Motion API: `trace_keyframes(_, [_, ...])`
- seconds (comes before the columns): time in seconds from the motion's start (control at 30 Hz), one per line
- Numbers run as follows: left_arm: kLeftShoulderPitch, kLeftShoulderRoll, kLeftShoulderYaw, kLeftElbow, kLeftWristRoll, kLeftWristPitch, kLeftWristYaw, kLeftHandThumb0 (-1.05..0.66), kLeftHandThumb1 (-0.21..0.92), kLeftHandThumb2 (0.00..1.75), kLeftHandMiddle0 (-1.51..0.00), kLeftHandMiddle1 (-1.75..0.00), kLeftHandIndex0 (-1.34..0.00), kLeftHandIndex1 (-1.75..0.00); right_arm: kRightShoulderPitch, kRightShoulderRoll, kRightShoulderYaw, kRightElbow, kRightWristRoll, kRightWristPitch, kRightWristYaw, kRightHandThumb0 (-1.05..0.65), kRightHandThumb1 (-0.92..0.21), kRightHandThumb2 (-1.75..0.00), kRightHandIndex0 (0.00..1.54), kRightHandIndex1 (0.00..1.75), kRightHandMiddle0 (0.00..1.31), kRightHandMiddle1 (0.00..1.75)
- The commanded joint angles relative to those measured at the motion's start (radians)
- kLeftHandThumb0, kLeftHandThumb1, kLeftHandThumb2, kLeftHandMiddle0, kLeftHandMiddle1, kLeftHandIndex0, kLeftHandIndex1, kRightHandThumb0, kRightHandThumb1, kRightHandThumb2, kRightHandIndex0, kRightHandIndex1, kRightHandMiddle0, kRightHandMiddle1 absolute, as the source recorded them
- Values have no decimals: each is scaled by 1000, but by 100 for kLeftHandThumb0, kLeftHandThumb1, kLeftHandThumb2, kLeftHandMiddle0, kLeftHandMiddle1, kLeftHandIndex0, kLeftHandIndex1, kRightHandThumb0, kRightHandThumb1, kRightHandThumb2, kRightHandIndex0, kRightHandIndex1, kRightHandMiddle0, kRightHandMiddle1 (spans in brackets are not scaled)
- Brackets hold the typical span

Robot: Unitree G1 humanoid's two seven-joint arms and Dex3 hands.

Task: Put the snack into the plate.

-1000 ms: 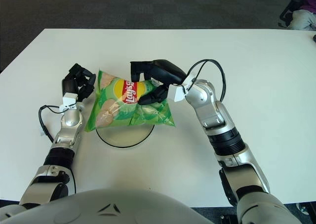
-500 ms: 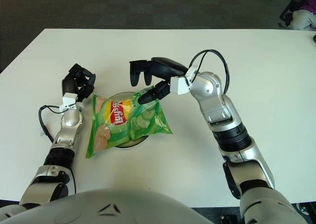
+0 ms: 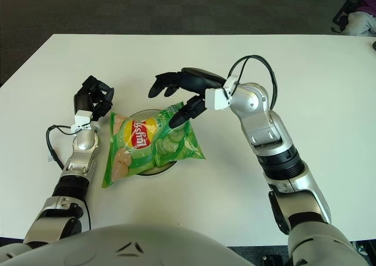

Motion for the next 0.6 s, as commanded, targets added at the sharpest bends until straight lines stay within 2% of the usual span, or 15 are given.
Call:
trace_keyframes(0.0, [27,-5,-3,15,-3,-1,-3,-22,92,25,-96,-175,-75,-175,-41,-13,-29,36,27,-11,6,-45,-88,0,60,7,53,26])
trace_keyframes(0.33, [27,-3,-8,15,5,0,0,-23,92,26,-96,-175,-74,-175,-55,-11,-143,127,69,-18,-71,-51,-89,0,57,1,54,21])
trace_keyframes(0.57, [28,-4,-8,17,7,-3,2,-24,92,27,-96,-175,-75,-175,-28,39,-205,115,73,84,-176,-49,-89,0,59,1,56,20])
